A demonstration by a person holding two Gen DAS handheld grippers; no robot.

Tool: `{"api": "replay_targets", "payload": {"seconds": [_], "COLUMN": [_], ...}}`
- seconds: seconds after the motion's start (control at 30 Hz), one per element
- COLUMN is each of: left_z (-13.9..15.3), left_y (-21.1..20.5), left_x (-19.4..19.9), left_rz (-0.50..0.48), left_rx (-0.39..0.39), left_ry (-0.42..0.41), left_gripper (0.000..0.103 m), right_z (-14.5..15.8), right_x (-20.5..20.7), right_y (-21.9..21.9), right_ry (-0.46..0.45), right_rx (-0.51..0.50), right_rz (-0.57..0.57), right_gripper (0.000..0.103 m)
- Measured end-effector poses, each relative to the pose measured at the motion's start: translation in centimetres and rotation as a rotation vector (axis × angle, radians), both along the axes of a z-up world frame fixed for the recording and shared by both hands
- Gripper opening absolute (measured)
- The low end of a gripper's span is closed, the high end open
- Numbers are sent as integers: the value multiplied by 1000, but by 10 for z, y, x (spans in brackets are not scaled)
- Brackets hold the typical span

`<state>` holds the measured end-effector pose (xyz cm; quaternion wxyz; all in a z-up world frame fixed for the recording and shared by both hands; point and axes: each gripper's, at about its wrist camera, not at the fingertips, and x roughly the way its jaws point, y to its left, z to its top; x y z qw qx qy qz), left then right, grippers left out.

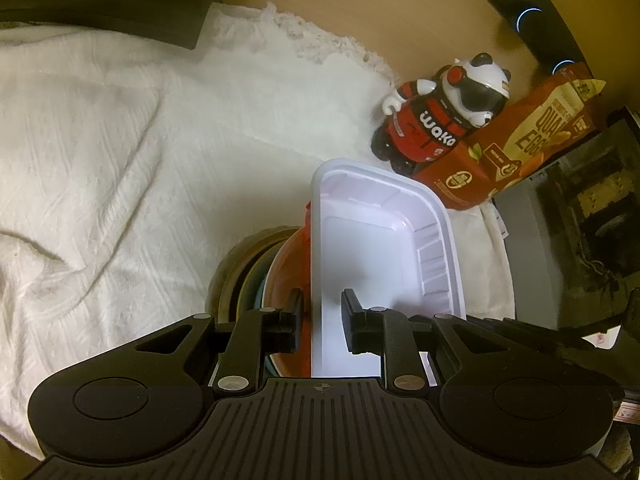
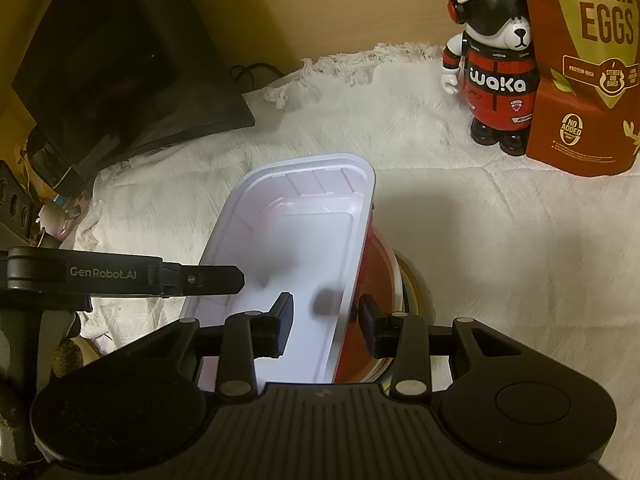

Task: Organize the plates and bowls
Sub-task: 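Lower the tray with the left tool onto the white bowl, then open the left tool and pull it back from the stack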

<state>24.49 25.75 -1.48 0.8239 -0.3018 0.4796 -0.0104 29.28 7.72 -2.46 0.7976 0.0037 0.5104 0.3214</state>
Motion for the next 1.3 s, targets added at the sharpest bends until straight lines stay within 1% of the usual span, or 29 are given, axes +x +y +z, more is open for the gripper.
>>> {"api": "replay_targets", "payload": {"seconds": [0.2,0.43,0.53,0.67,0.8,0.9,1.03,1.13,1.17,1.2,1.3], "left_z": [-3,6,10,18,27,34,35,29,26,24,16], "left_y": [2,1,1,1,-3,-13,-39,-69,-79,-90,-118], "left_x": [2,-4,-11,-25,-50,-76,-115,-143,-152,-161,-184], "left_rz": [3,8,25,60,113,145,141,130,123,118,121], "left_rx": [-10,13,29,48,69,129,199,285,311,336,417], "left_ry": [6,-26,-41,-85,-149,-205,-262,-296,-305,-317,-355], "left_gripper": [23,23,23,23,23,23,23,22,19,16,16], "right_z": [-4,0,2,7,17,26,32,28,26,23,9], "right_x": [3,3,1,-5,-17,-34,-67,-94,-105,-116,-150], "right_y": [1,-8,-15,-27,-41,-54,-68,-80,-85,-89,-102], "right_ry": [8,-17,-29,-55,-97,-140,-206,-249,-264,-280,-328], "right_rx": [-4,4,9,17,33,52,72,70,68,65,38], "right_rz": [-1,-22,-35,-57,-90,-108,-106,-94,-91,-83,-61], "right_gripper": [37,37,37,37,37,37,38,38,39,40,45]}}
